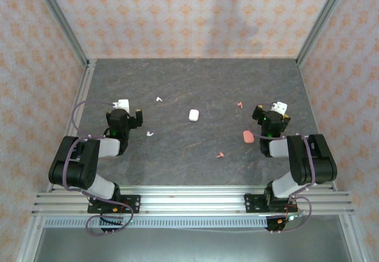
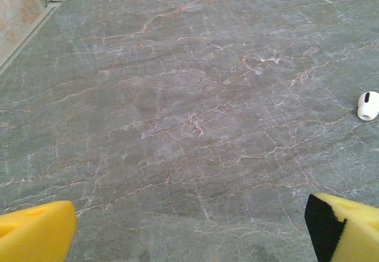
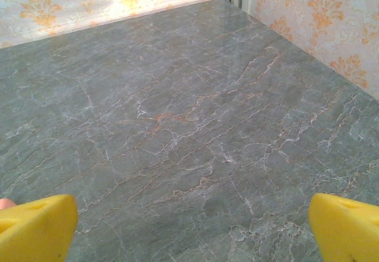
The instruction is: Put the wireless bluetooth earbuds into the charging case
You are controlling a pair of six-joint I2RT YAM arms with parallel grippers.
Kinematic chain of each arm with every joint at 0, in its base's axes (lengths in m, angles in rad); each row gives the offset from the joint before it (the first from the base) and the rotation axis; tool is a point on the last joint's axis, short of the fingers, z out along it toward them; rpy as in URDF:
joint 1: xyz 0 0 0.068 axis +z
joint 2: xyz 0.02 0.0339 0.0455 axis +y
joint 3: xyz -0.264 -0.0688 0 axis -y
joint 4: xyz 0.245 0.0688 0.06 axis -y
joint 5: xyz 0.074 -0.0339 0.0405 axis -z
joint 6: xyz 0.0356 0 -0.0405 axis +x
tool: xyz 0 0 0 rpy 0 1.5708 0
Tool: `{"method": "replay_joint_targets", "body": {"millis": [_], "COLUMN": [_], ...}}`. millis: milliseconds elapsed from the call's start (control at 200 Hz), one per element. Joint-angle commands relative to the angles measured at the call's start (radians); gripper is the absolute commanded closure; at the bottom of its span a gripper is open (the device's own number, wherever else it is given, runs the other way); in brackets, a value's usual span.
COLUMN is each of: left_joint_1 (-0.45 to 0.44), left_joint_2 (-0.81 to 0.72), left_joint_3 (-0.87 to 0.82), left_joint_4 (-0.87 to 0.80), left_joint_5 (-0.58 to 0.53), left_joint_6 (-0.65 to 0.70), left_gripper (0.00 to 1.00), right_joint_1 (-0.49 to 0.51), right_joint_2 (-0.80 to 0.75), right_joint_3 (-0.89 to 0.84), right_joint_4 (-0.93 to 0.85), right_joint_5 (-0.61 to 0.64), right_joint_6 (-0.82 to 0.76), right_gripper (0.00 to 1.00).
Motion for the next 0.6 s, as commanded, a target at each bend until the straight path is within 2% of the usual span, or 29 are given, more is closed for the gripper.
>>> {"method": "replay_joint_targets", "body": {"millis": [0,55,115,190,270,340,430,505,590], "left_joint_1": [0.004,0.004,0.004,0.004,0.004,0.005,0.002,-0.006,-0.053], "left_joint_2": [-0.054,-0.086,-0.105,-0.124,-0.149,-0.162,-0.166,-0.151,-0.133], "left_joint_3": [0.088,0.191,0.286,0.357,0.411,0.451,0.492,0.521,0.538], "left_joint_4": [-0.128,-0.343,-0.523,-0.643,-0.742,-0.828,-0.925,-0.997,-1.069], "left_joint_5": [0.021,-0.011,-0.082,-0.078,-0.055,-0.009,0.113,0.214,0.257], "left_joint_6": [0.005,-0.022,-0.08,-0.101,-0.134,-0.172,-0.225,-0.28,-0.326], "left_gripper": [0.0,0.0,0.0,0.0,0.0,0.0,0.0,0.0,0.0], "right_joint_1": [0.005,0.005,0.005,0.005,0.005,0.006,0.01,0.03,0.065], "right_joint_2": [-0.128,-0.191,-0.268,-0.367,-0.405,-0.396,-0.337,-0.269,-0.213], "right_joint_3": [-0.027,-0.032,-0.003,0.098,0.224,0.328,0.447,0.494,0.511], "right_joint_4": [-0.032,-0.096,-0.257,-0.581,-0.878,-1.086,-1.335,-1.443,-1.506], "right_joint_5": [-0.019,0.004,0.019,0.01,-0.013,-0.058,-0.115,-0.142,-0.154], "right_joint_6": [-0.013,0.016,0.054,0.122,0.216,0.279,0.339,0.349,0.351], "right_gripper": [0.01,0.01,0.01,0.01,0.01,0.01,0.01,0.0,0.0]}}
